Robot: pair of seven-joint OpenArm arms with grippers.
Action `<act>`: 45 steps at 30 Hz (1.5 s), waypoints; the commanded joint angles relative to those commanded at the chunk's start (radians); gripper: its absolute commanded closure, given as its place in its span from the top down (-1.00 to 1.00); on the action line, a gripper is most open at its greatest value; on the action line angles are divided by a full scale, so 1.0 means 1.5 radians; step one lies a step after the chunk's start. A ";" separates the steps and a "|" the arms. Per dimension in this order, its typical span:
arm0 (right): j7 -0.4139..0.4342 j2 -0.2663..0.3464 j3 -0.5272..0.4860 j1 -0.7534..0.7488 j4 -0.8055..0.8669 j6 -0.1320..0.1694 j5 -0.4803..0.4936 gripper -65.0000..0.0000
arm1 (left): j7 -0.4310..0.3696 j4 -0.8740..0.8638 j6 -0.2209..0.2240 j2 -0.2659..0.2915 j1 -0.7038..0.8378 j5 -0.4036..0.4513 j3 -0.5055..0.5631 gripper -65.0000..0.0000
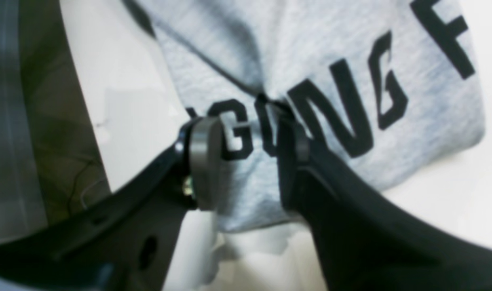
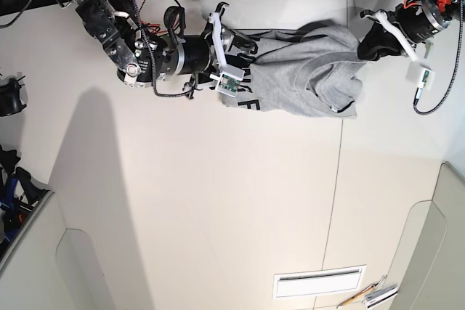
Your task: Fold the T-shirt properly
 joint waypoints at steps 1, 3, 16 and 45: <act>0.000 0.000 0.000 0.000 -0.001 0.000 0.000 -0.28 | 0.000 0.000 0.000 -0.006 0.000 0.000 -0.002 -1.00; 0.000 0.000 0.000 0.000 -0.003 0.000 0.000 -0.28 | 0.000 0.000 0.000 -0.020 0.000 0.000 -0.002 -1.00; -0.002 0.009 0.000 0.000 -0.003 0.000 0.001 -0.27 | 0.000 0.000 0.000 -0.050 0.000 0.020 -0.002 -0.07; 0.048 -0.163 0.204 0.156 -0.127 -0.016 0.022 -1.00 | 0.015 -0.003 0.000 0.026 -0.002 -0.045 -0.061 -1.00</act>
